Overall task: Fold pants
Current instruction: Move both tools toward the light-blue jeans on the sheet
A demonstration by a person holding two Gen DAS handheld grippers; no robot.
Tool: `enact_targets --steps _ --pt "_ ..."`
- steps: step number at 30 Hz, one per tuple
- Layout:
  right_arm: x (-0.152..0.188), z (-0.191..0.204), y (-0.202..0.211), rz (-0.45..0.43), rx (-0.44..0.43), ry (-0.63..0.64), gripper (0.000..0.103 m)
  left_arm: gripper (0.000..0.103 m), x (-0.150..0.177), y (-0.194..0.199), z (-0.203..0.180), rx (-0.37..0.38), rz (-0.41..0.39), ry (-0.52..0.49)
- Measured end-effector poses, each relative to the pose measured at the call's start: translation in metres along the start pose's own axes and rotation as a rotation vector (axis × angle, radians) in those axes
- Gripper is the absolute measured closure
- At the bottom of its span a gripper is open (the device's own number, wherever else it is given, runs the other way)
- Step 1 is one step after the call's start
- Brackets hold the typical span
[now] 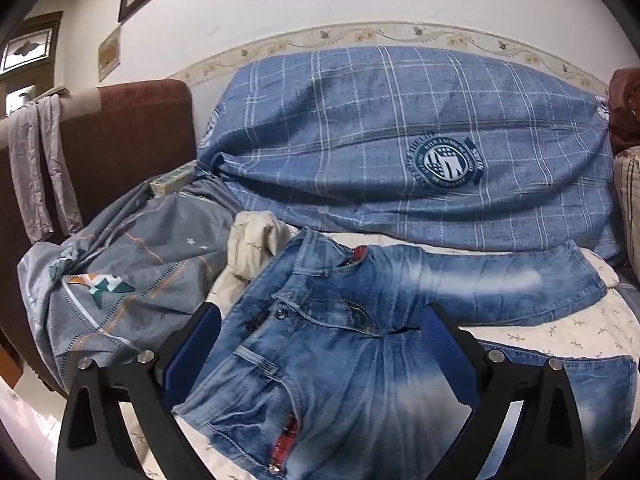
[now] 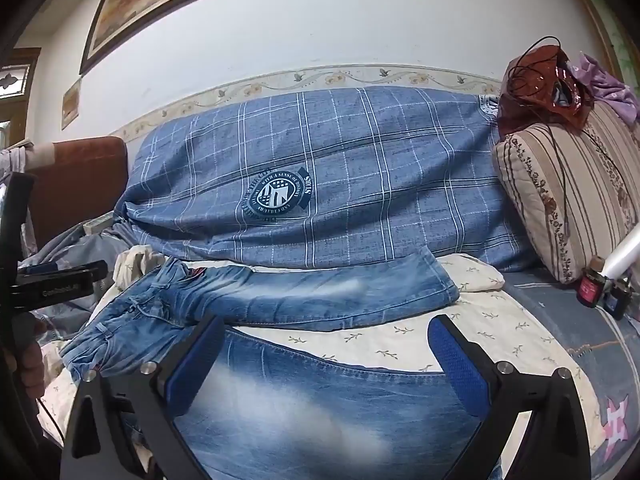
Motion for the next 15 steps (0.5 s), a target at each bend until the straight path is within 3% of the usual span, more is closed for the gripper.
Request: enact_targets --steps 15 --pt "0.0 0.001 -0.002 0.0 0.004 -0.012 0.001 0.003 -0.006 0.004 0.032 -0.029 -0.038 0.07"
Point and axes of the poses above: each gripper's, at about its wrist camera, not at the fingertips, and y roughly against the way its jaws point, z to its left, x to its underside, the point moved 3 cm from there along -y, roughly the way its jaws point, and after that the axes turned 1 degree about -z, right-handed, at the moved point
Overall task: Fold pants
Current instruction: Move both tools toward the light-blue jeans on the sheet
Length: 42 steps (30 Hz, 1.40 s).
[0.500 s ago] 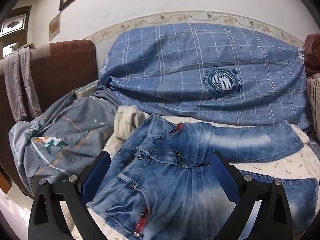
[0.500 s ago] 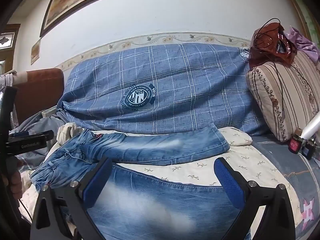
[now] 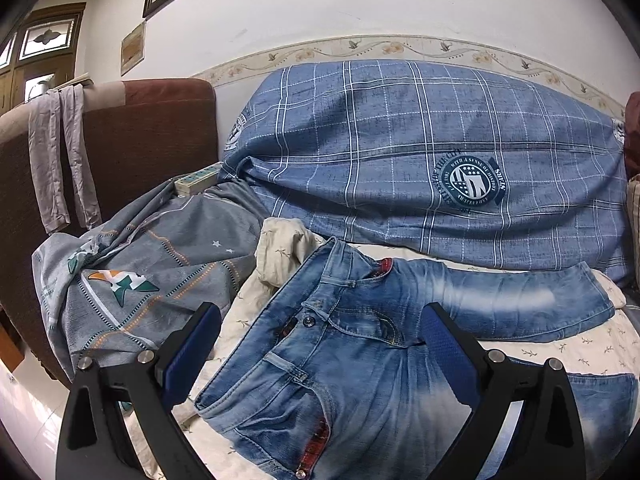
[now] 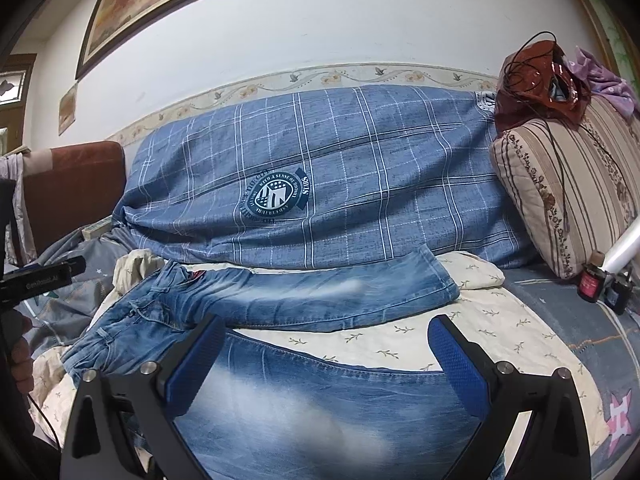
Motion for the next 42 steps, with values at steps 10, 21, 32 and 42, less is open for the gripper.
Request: enact_targets --steps 10,21,32,42 --pt "0.001 0.003 0.0 -0.003 -0.001 0.011 0.001 0.003 0.001 0.004 -0.001 -0.013 -0.024 -0.005" --pt "0.002 -0.006 -0.005 0.03 0.015 -0.009 0.001 0.003 0.019 -0.027 -0.008 0.005 0.122 -0.068" --pt "-0.003 -0.04 -0.04 0.119 0.092 -0.03 0.001 0.003 0.053 -0.068 0.006 -0.078 0.284 -0.118" --pt "-0.06 -0.026 -0.1 0.097 0.092 -0.077 0.001 0.003 0.051 -0.084 0.013 -0.05 0.291 -0.085"
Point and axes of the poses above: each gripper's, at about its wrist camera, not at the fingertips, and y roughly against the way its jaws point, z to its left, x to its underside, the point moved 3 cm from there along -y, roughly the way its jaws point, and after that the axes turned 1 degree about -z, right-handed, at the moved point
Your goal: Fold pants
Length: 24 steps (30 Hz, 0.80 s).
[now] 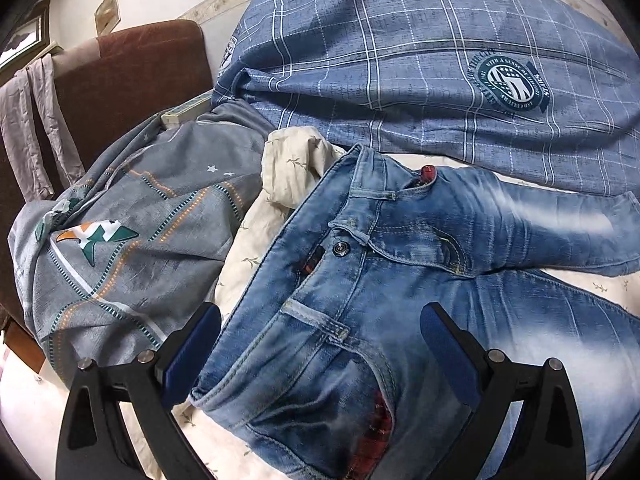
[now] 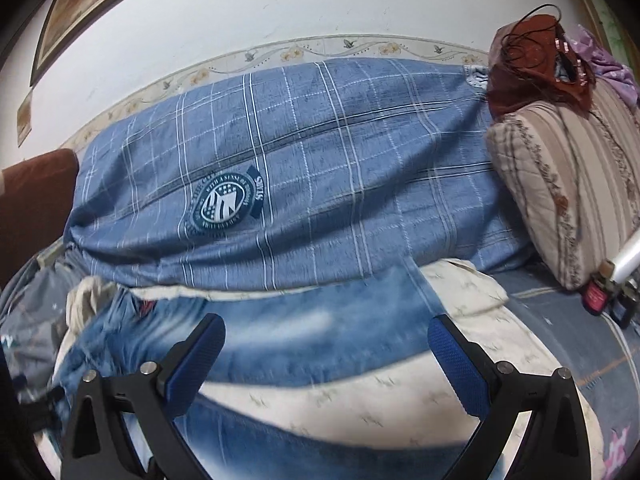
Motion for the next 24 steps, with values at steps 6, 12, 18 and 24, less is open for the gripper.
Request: enact_targets --steps 6,12,18,24 --pt "-0.016 0.005 -0.041 0.104 -0.063 -0.052 0.001 0.003 -0.012 -0.007 0.005 0.024 0.012 -0.001" --pt "-0.022 -0.035 -0.082 0.224 -0.026 0.045 0.001 0.003 -0.065 -0.024 0.008 0.077 -0.002 -0.033" --pt "-0.036 -0.084 -0.114 0.24 -0.04 -0.052 0.001 0.003 -0.132 -0.051 0.002 0.146 0.023 -0.077" --pt "-0.041 -0.111 -0.168 0.305 -0.032 -0.092 0.004 0.006 -0.176 -0.087 0.011 0.154 0.067 -0.09"
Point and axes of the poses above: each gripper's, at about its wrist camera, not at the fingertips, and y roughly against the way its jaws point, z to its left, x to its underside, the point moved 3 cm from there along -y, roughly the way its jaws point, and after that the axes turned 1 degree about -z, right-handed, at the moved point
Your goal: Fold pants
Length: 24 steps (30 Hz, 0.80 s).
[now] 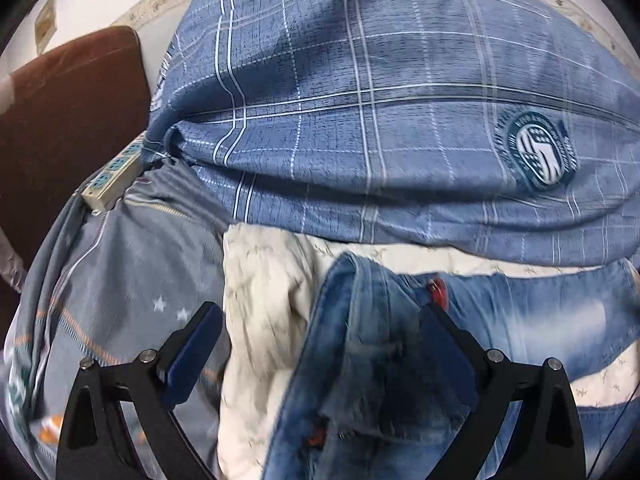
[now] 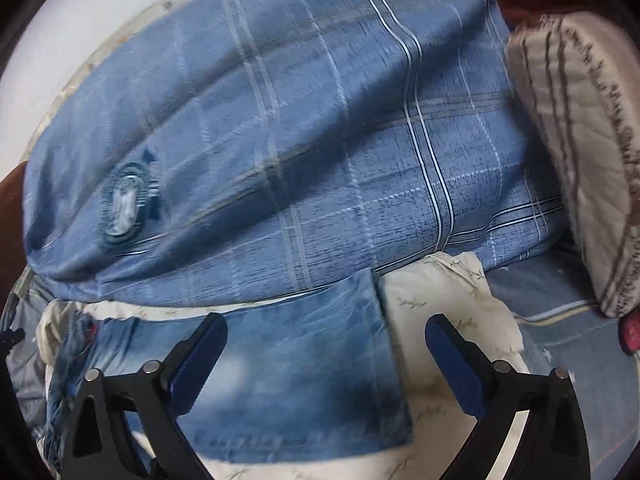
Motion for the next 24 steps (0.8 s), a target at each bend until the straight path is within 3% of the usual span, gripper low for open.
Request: enact_targets --steps 6,20,23,24 --pt "-0.013 -0.018 -0.026 0.029 0.021 -0.001 0.005 0.017 -0.017 -0.034 0.002 -0.012 0.059 0.028" --pt "-0.009 -0.034 -0.036 0.026 0.012 0.003 0.005 0.018 -0.028 -0.124 -0.048 0.066 0.255 0.036" --pt "-0.008 -0.036 -0.036 0.019 0.017 0.005 0.005 0.03 -0.029 -0.138 -0.052 0.083 0.278 0.032" --pt "-0.008 -0.036 -0.036 0.018 0.017 0.007 0.005 0.04 -0.029 -0.144 -0.052 0.096 0.292 0.042"
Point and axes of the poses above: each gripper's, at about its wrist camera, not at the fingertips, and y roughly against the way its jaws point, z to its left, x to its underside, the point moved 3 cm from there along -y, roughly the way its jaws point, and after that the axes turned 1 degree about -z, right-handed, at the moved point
